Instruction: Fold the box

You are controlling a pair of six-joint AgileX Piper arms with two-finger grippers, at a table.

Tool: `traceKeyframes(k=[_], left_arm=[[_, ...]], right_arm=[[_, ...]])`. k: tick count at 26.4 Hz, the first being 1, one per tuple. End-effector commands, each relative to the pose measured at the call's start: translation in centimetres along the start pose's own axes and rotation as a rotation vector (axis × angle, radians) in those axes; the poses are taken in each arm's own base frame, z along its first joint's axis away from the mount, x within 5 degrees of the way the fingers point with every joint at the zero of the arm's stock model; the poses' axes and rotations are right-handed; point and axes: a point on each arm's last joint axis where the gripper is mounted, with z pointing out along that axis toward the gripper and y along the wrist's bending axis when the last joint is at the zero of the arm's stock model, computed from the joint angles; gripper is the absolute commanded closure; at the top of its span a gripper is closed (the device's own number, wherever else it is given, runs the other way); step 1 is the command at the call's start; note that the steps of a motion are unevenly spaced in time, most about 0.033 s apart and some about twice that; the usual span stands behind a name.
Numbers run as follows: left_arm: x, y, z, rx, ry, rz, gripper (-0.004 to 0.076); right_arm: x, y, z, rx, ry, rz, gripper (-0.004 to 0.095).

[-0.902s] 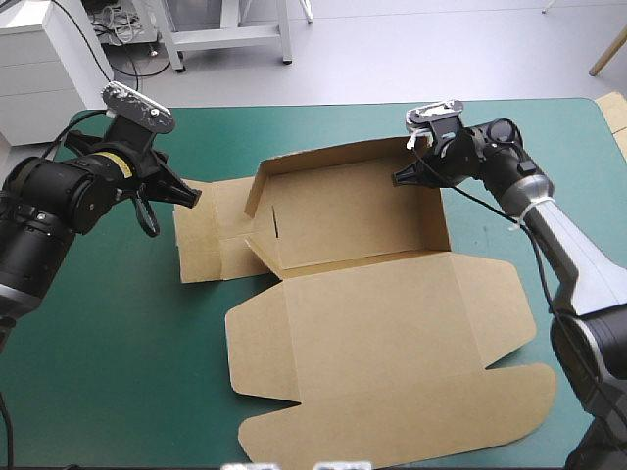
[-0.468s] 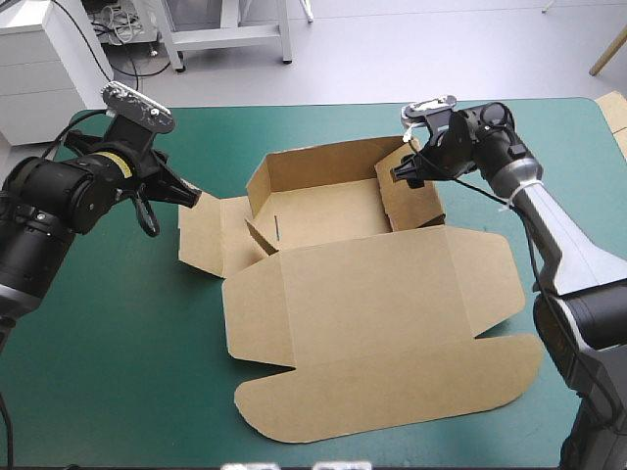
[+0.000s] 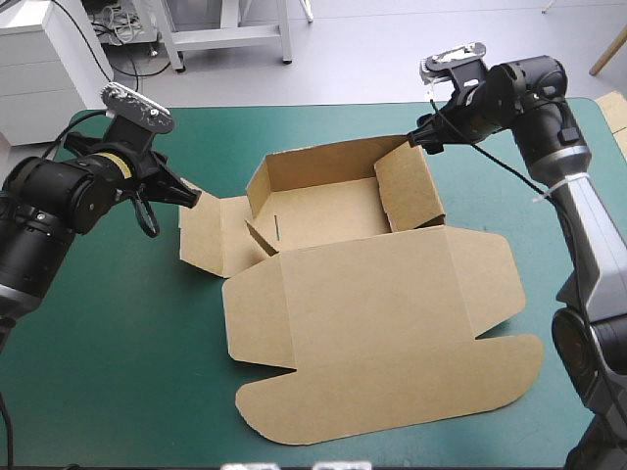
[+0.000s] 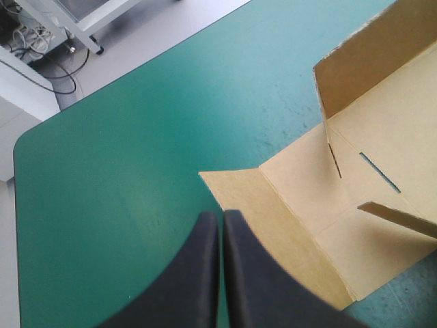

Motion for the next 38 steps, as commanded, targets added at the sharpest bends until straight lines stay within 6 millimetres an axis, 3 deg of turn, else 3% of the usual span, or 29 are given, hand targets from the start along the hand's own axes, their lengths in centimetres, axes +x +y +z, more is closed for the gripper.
traceKeyframes(k=[1, 7, 10, 19, 23, 30, 34, 38], left_arm=[[-0.7, 1.2, -1.9, -0.080, -0.068, -0.104, 0.0731], [0.0, 2.2, -2.0, -0.196, -0.010, -0.240, 0.0732], [0.1, 2.2, -2.0, -0.194, 0.001, -0.243, 0.0732], [0.4, 2.1, -2.0, -0.193, 0.036, -0.237, 0.0732], [0.4, 2.1, -2.0, -0.193, 0.037, -0.237, 0.0732], [0.6, 2.2, -2.0, -0.207, 0.056, -0.226, 0.0732], [0.6, 2.2, -2.0, -0.211, 0.065, -0.225, 0.0732], [0.7, 2.2, -2.0, -0.211, 0.069, -0.225, 0.0732]], right_arm=[[-0.8, -0.3, -3.8, 0.007, -0.125, 0.003, 0.0195], [-0.8, 0.1, -2.1, -0.036, -0.095, 0.018, 0.0195], [-0.7, 0.1, -0.1, -0.042, -0.056, 0.019, 0.0195], [0.5, 0.3, 8.4, -0.069, 0.114, 0.025, 0.0195], [1.1, 0.4, 10.9, -0.077, 0.164, 0.024, 0.0195], [1.8, 0.5, 13.3, -0.084, 0.213, 0.025, 0.0200], [1.9, 0.5, 13.5, -0.085, 0.217, 0.025, 0.0436], [1.9, 0.5, 13.5, -0.084, 0.218, 0.032, 0.0908]])
